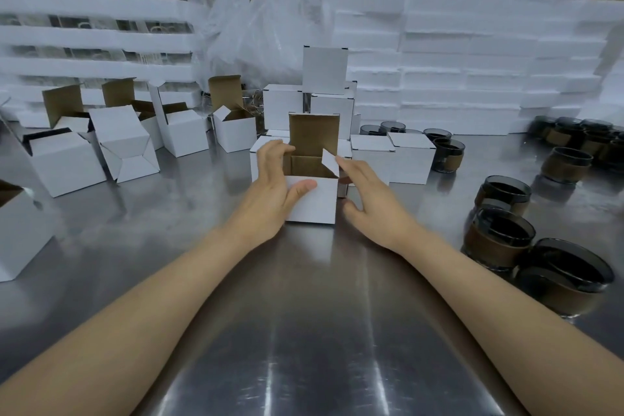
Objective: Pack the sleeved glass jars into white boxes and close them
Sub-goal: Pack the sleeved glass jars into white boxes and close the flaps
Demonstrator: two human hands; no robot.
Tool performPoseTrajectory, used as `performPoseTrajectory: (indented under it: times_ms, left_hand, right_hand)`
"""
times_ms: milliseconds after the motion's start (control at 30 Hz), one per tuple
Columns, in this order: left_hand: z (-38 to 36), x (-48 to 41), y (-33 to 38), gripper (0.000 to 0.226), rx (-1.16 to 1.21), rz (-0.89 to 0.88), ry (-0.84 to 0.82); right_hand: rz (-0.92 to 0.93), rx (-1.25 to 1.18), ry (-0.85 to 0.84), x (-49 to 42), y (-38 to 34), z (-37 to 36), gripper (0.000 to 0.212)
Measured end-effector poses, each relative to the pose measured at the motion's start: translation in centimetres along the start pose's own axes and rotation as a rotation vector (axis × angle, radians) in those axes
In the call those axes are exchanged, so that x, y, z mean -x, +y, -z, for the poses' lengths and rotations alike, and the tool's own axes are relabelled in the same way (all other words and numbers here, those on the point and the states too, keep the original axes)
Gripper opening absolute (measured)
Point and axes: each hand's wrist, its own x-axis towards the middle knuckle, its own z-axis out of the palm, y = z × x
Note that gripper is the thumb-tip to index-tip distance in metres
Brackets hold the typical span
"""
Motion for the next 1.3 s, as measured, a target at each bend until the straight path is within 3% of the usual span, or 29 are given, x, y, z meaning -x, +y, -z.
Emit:
performPoseTrajectory:
  times_ms: [200,367,567,733,933,1133,1300]
  left_hand:
    - [-0.7,0.3,0.8,0.061,0.116,0.137,0.047]
    - [-1.1,0.4,0.9,0.065,0.012,0.047,0.164]
    - [-0.9,0.3,0.8,0.072,0.011,0.07,0.223]
    - [-1.0,0.3,0.8,0.071,0.094,0.111,0.231]
    - [-1.0,0.5,1.1,0.069,0.108,0.063,0.254]
    - [-1.2,0.4,1.0,0.07,0.088,0.036,0.262]
    - [-1.4,0.3,0.7,0.072,0.085,0.022,0.267]
  right_hand:
    - [-0.065,0.007,-0.012,0.1,-0.4,-0.1,0.074]
    - [-0.141,0.019,-0.053,0.1,-1.0,0.6,0.065]
    - [-0.446,0.665,0.045,-0.1,-1.8,4.3,0.027]
    - [-0.811,0.837,-0.26,1.0,-1.2,7.1,0.04]
    - [-0.673,0.711,-0.204,0.9,-2.3,6.7,0.034]
    - [-0.853,0.748,-0.365,1.8,-1.4,8.5,0.04]
    - [-0.68,0.712,-0.319,1.3,-1.7,6.9,0.04]
